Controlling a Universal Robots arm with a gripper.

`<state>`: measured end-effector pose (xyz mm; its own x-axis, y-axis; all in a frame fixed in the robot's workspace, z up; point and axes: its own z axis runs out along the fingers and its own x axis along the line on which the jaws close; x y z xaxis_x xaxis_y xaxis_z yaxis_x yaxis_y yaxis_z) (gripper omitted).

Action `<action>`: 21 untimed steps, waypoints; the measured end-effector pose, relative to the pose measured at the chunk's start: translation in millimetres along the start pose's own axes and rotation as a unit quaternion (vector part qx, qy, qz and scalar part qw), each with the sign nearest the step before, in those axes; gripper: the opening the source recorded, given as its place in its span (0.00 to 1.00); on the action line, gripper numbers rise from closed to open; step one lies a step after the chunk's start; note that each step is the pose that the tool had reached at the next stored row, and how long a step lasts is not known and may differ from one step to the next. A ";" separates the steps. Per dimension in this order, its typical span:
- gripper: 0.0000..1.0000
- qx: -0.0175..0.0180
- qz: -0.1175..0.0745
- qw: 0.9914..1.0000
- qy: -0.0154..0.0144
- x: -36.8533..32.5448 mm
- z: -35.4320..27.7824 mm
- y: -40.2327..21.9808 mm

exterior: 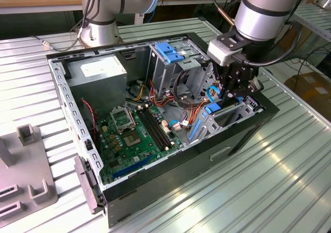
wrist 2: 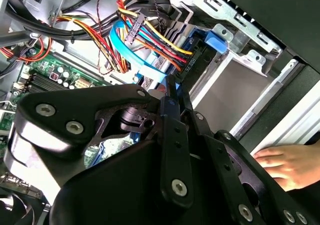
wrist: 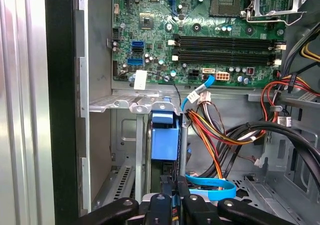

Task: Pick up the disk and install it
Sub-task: 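Insert the second disk wire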

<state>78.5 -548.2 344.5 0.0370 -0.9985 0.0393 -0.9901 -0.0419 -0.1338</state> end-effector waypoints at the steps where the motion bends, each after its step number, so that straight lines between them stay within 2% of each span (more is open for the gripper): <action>1: 0.16 0.000 0.000 1.000 0.000 0.5 1.9 0.3; 4: 0.16 0.000 0.000 1.000 0.001 2.6 6.6 1.0; 10: 0.17 0.000 0.000 1.000 -0.001 2.6 6.9 1.0; 12: 0.17 0.000 0.000 1.000 0.000 2.8 3.1 0.5; 13: 0.23 0.000 0.000 1.000 0.000 2.9 -0.5 0.0; 14: 0.23 0.000 0.000 1.000 0.000 3.2 -6.4 -0.8; 15: 0.23 0.000 0.000 1.000 0.000 3.3 -9.5 -1.2; 19: 0.23 0.000 0.000 1.000 0.000 3.2 -9.8 -1.3; 20: 0.22 0.000 0.000 1.000 0.000 3.2 -9.8 -1.3; 21: 0.15 0.000 0.000 1.000 0.000 3.2 -9.8 -1.3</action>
<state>78.5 -551.1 354.5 0.0371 -0.9985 0.0399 -0.9901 -0.0422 -0.1339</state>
